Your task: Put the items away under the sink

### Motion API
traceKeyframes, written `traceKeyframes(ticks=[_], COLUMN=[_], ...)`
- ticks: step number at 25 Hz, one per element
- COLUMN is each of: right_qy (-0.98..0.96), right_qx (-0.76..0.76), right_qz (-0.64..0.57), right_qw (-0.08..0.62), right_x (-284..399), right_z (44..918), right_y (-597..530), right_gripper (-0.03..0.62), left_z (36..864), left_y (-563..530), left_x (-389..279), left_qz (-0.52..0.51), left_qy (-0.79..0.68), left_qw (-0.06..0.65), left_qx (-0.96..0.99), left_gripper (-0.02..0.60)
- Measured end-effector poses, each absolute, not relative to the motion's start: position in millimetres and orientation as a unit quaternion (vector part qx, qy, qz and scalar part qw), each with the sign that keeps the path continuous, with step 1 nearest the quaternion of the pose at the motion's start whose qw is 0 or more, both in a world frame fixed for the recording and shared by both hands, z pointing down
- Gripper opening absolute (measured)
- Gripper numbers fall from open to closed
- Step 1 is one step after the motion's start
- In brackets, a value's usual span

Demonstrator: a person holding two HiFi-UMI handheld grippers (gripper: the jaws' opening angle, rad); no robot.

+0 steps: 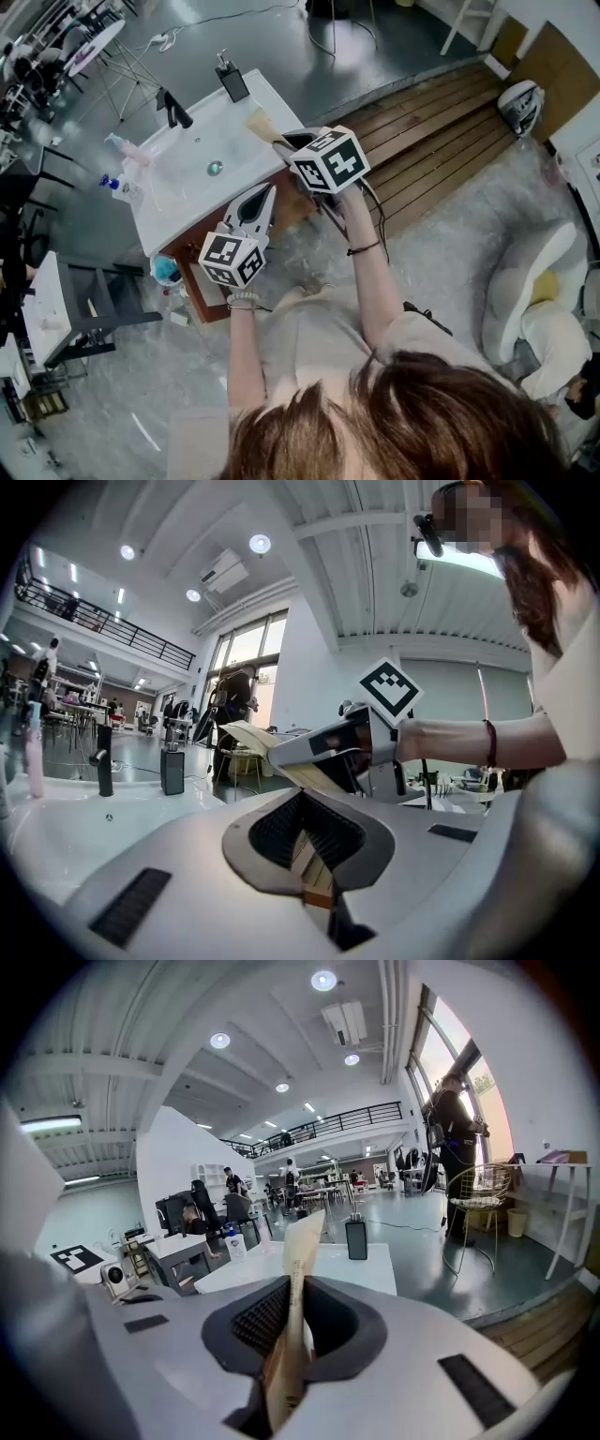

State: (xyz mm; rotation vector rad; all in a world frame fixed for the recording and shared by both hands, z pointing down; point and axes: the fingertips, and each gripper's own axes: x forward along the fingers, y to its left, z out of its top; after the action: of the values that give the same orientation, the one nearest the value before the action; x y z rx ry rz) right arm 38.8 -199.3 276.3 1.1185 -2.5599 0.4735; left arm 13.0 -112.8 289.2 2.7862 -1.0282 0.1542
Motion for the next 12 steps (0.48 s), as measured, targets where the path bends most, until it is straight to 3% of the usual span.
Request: traceKeyframes(ticks=[6,12], right_qy=[-0.891,-0.884], right_qx=[0.405,0.408], right_qz=[0.157,0.162], right_qw=[0.134,0.159], right_x=[37.2,22.7], right_z=[256.8,273.0], right_y=[-184.9,-157.8], right_gripper=[0.052,0.052], left_z=[279.1,289.8], left_y=[-95.6,-71.9], left_x=[4.4,-11.3], left_qz=[0.042,0.04], left_qy=[-0.345,-0.35], left_qw=[0.077,0.098], left_qx=[0.935,0.931], left_gripper=[0.0,0.0])
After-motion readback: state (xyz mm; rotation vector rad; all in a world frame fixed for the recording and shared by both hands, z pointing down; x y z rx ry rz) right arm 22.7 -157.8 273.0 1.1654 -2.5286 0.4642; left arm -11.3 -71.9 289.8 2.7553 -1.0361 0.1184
